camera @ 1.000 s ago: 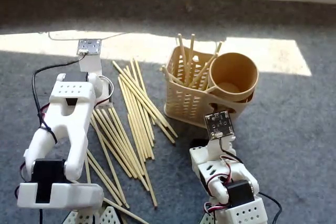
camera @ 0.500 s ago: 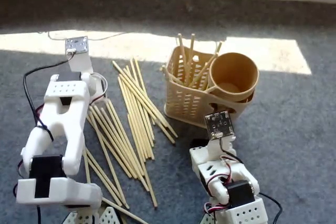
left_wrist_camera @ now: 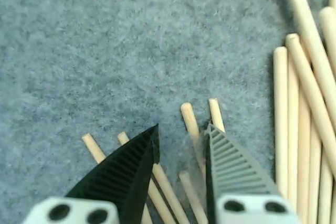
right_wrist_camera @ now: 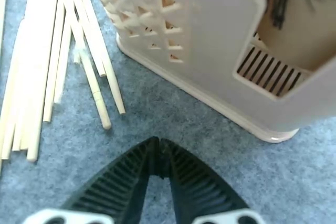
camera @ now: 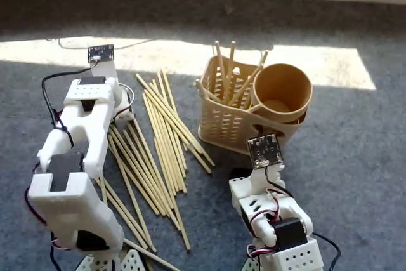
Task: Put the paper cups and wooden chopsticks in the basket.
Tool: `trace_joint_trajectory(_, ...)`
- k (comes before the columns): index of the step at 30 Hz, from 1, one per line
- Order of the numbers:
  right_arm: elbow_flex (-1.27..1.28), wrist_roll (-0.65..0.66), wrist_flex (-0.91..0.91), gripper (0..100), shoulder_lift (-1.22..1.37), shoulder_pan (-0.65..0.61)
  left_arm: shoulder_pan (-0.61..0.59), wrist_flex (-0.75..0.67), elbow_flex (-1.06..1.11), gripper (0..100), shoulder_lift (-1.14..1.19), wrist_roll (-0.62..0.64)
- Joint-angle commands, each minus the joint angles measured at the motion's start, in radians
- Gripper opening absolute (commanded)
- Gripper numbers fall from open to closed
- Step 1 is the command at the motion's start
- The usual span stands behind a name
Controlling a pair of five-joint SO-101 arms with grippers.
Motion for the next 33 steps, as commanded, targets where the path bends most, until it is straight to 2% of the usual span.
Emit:
trace_joint_trajectory(1,0.133,-0.002,-0.022,1.9,-0.008,0.01,0.025,0.054,-0.111,15,0.035,0.008)
trace_joint_trajectory(10,0.133,-0.002,-0.022,1.9,-0.008,0.008,0.071,0.104,-0.263,2,0.156,0.011)
trace_joint_trajectory(22,0.133,-0.002,-0.022,1.9,-0.008,0.008,0.102,0.104,-0.28,1,0.154,0.012)
trace_joint_trajectory(33,0.133,-0.002,-0.022,1.9,-0.008,0.007,0.102,0.118,-0.134,1,-0.157,0.011)
